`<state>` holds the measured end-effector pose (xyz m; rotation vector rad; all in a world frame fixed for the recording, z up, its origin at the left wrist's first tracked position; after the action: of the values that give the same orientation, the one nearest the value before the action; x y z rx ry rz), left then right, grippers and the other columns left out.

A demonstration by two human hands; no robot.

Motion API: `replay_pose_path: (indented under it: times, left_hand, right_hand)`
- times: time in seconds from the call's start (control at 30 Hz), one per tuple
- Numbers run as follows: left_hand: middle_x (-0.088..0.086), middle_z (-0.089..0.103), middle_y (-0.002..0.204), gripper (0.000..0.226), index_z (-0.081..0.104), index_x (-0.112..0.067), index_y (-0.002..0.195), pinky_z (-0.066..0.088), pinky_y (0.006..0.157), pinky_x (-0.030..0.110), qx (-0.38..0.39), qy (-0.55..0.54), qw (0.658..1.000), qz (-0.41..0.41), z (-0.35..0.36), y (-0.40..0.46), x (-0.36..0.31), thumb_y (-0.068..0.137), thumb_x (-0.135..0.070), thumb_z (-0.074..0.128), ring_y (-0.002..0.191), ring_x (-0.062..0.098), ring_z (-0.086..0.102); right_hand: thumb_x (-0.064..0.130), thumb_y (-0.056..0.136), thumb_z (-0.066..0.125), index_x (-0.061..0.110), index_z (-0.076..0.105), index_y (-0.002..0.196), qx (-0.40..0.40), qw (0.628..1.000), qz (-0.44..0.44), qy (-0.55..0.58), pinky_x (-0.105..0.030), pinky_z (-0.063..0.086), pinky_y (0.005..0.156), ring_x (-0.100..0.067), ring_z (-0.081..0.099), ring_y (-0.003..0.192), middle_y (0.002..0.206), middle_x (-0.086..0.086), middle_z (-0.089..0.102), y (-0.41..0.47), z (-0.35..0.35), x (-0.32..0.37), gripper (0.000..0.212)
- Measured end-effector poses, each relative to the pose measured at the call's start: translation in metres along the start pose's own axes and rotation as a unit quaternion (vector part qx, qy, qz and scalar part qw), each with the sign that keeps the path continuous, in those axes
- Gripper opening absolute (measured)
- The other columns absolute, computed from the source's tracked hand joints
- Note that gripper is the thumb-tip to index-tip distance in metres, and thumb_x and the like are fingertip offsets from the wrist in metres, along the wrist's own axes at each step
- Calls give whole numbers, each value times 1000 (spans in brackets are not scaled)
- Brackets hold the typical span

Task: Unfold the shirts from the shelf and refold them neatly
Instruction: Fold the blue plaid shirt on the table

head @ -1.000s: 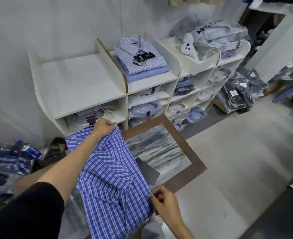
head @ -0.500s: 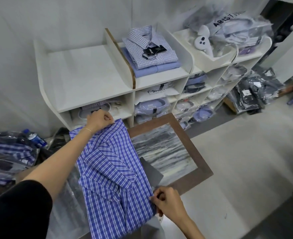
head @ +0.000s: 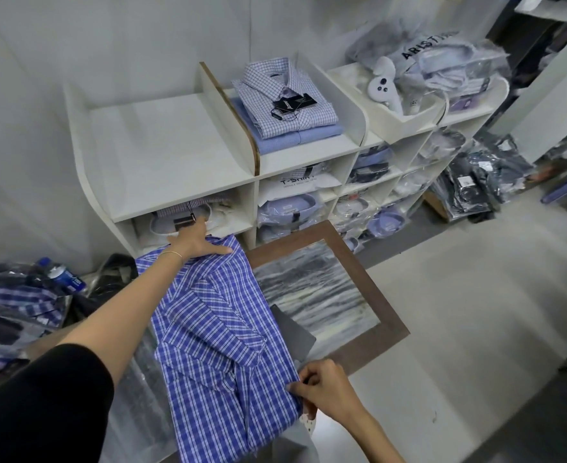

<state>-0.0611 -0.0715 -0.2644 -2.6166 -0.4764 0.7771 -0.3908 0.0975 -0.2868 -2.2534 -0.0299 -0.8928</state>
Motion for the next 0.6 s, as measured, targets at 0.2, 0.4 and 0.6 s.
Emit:
replay_pose_path:
  times: [0.2,0.4,0.6]
  left_hand:
    - [5,70,100,32,71,-31,88,46,94,42,-13,-40,998,40,0,3,-3,67,-55,78,100,26,61]
    - [-3,63,119,13,63,-39,74,6,109,67,-23,0,999,39,12,11,-8,81,-46,70,127,30,42]
    - [0,68,106,10,69,-19,87,2,111,67,-113,-22,991,62,7,8,-31,87,-29,68,118,28,51]
  right_hand:
    - [33,79,75,20,58,61,18,1000,-5,20,-22,50,52,-11,61,45,52,1,66,-3,-3,7,28]
    - [24,83,73,14,58,65,49,995,-5,91,-36,55,56,-19,59,44,51,-2,64,0,-6,14,26]
    - [23,86,70,9,60,75,56,994,-3,92,-35,55,55,-15,58,43,52,-1,63,3,-10,20,21]
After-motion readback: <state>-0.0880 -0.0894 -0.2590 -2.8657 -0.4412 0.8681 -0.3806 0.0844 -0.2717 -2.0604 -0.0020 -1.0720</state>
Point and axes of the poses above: each hand's wrist, its own y-axis towards the middle knuckle, its own z-axis out of the palm, x = y × z, the point moved 1 cm from there along y, towards the middle knuckle
